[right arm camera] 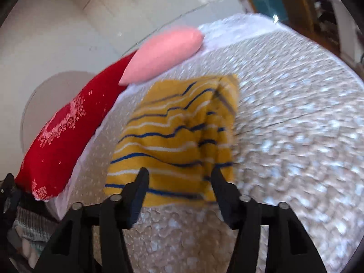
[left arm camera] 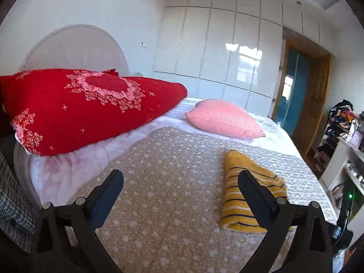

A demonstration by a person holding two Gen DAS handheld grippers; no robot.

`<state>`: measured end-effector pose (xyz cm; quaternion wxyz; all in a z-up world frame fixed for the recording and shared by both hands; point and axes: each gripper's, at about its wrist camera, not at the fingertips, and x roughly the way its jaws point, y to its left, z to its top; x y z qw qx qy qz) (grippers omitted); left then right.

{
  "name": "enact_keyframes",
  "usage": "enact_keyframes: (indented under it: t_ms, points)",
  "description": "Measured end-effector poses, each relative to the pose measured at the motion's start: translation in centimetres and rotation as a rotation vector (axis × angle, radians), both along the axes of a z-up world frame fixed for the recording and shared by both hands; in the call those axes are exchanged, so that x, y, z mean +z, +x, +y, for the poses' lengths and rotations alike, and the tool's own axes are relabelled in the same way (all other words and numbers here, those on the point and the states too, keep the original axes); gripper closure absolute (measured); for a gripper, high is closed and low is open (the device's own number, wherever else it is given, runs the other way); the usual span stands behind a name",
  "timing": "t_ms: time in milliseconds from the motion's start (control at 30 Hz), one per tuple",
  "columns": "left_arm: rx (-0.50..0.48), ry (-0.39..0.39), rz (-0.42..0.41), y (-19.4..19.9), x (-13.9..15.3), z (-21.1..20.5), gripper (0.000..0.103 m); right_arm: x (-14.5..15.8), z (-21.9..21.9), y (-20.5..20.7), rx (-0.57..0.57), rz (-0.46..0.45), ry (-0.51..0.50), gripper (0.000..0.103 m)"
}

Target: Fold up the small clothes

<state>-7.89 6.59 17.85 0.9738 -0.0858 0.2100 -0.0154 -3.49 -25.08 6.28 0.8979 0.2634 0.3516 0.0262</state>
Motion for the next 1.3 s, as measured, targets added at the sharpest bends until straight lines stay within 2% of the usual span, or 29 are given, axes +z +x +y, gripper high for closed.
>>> enact_keyframes:
  t_ms: [100, 267, 367, 467, 500, 633, 767, 867, 1000, 1100, 1300]
  points:
    - [-0.015, 0.025, 0.002, -0.8, 0.0, -1.0, 0.003, 1.2, 0.0, -3.3, -0.029, -0.039, -0.044, 0.038]
    - [-0.030, 0.129, -0.025, -2.0, 0.5, -3.6, 0.003, 2.2, 0.0, -6.9, -0.079, -0.080, -0.134, 0.034]
    - [-0.091, 0.182, 0.024, -2.1, 0.3, -5.1, 0.003, 2.8, 0.3, -8.2, -0.102, -0.105, -0.177, 0.034]
    - [-0.131, 0.169, 0.075, -2.0, -0.3, -5.9, 0.003, 3.6, 0.5, -9.2, -0.124, -0.143, -0.225, 0.030]
    - [-0.137, 0.164, 0.086, -1.9, -0.5, -6.0, 0.003, 3.8, 0.7, -9.4, -0.129, -0.149, -0.250, 0.026]
    - [-0.156, 0.157, 0.130, -1.7, -1.4, -6.5, 0.003, 3.7, 2.1, -9.4, -0.145, -0.134, -0.352, 0.019]
    - [-0.168, 0.149, 0.209, -0.8, -2.8, -6.3, 0.003, 3.6, 2.7, -9.7, -0.164, -0.145, -0.389, 0.014]
    - [-0.183, 0.120, 0.263, -0.3, -4.1, -6.1, 0.003, 3.6, 3.3, -10.3, -0.200, -0.177, -0.439, 0.000]
    - [-0.199, 0.129, 0.321, 0.3, -5.9, -6.6, 0.003, 2.8, 2.8, -10.0, -0.244, -0.164, -0.435, 0.000]
    - [-0.212, 0.136, 0.349, 0.5, -6.9, -6.9, 0.003, 1.9, 2.2, -8.9, -0.220, -0.083, -0.414, 0.000]
    - [-0.236, 0.158, 0.397, 0.7, -8.5, -7.5, 0.003, 0.9, 2.9, -8.4, -0.201, -0.057, -0.422, 0.000]
